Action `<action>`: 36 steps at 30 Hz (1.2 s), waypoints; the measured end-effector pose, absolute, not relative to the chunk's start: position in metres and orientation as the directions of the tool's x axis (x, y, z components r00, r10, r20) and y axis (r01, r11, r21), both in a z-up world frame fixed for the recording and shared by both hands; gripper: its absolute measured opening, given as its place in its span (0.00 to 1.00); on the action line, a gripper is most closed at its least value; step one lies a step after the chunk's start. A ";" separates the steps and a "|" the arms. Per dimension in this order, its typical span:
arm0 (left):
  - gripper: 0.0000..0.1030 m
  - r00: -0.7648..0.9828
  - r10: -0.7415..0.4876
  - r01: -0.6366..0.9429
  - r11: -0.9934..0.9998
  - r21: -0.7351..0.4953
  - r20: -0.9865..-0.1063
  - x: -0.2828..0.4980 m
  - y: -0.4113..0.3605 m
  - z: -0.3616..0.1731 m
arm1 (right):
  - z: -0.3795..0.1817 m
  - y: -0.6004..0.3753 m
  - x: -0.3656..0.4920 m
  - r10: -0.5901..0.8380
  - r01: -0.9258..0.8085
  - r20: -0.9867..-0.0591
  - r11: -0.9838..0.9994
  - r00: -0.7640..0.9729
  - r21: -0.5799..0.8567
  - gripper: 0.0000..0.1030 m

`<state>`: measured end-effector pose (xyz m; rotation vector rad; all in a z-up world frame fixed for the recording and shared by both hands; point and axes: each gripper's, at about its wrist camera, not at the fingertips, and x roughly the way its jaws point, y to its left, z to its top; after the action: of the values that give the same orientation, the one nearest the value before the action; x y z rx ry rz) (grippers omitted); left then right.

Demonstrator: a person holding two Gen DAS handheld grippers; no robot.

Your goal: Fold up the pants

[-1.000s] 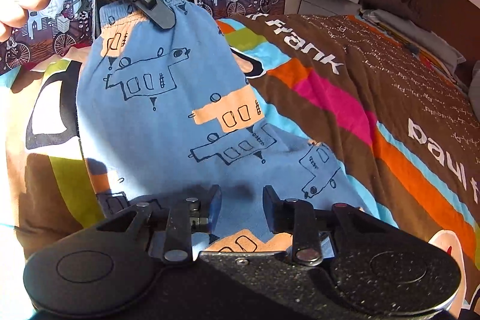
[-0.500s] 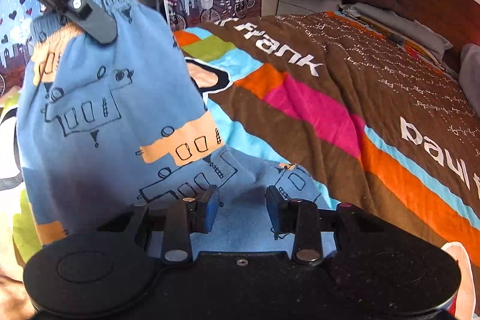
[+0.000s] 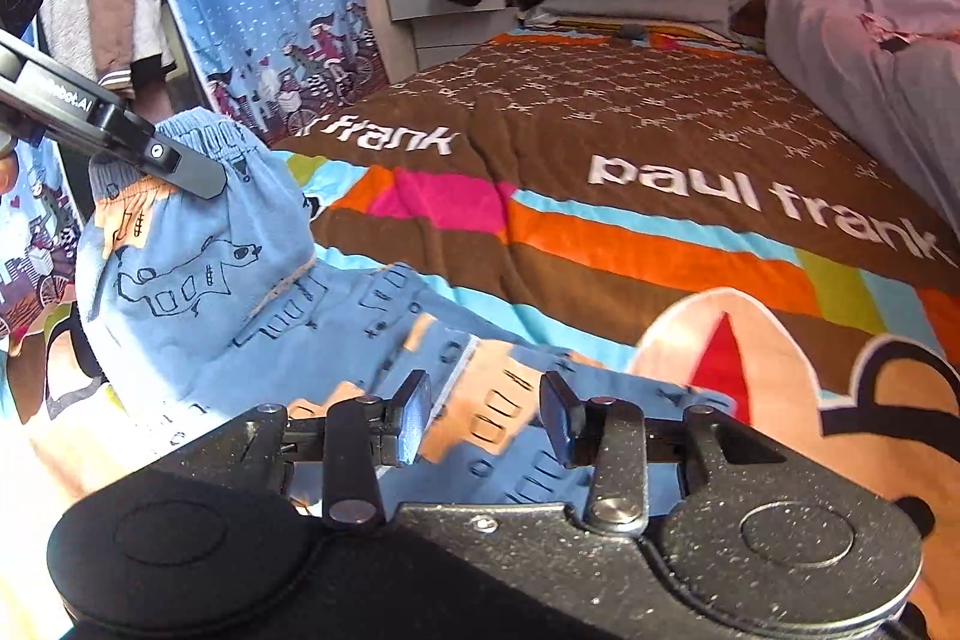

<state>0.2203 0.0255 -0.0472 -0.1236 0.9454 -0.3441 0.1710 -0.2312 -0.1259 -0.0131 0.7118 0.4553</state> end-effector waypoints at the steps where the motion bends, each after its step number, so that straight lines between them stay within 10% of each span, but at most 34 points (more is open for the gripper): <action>1: 0.18 0.533 -0.347 0.236 0.937 -0.258 -0.772 0.222 0.012 -0.050 | -0.126 -0.241 0.168 0.390 -0.395 -0.633 0.908 0.669 0.142 0.41; 12: 0.19 0.455 -0.406 0.259 0.912 -0.319 -0.793 0.233 -0.112 -0.102 | -0.138 -0.327 0.156 0.281 -0.228 -0.663 0.959 0.694 0.167 0.41; 22: 0.47 0.407 -0.472 0.340 0.873 -0.350 -0.782 0.217 -0.127 -0.116 | -0.146 -0.371 0.156 0.180 -0.070 -0.686 0.980 0.705 0.186 0.47; 28: 0.59 0.499 -0.333 0.332 0.926 -0.178 -0.800 0.190 -0.060 -0.111 | -0.129 -0.334 0.153 0.329 -0.240 -0.593 0.944 0.735 0.226 0.57; 36: 0.60 0.475 -0.270 0.344 0.933 -0.105 -0.838 0.145 -0.020 -0.143 | -0.149 -0.236 0.179 0.292 -0.453 -0.634 0.886 0.716 -0.103 0.67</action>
<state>0.1452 -0.0199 -0.1431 0.0816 1.0089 -0.3758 0.1790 -0.2357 -0.1492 -0.2595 0.6537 0.4173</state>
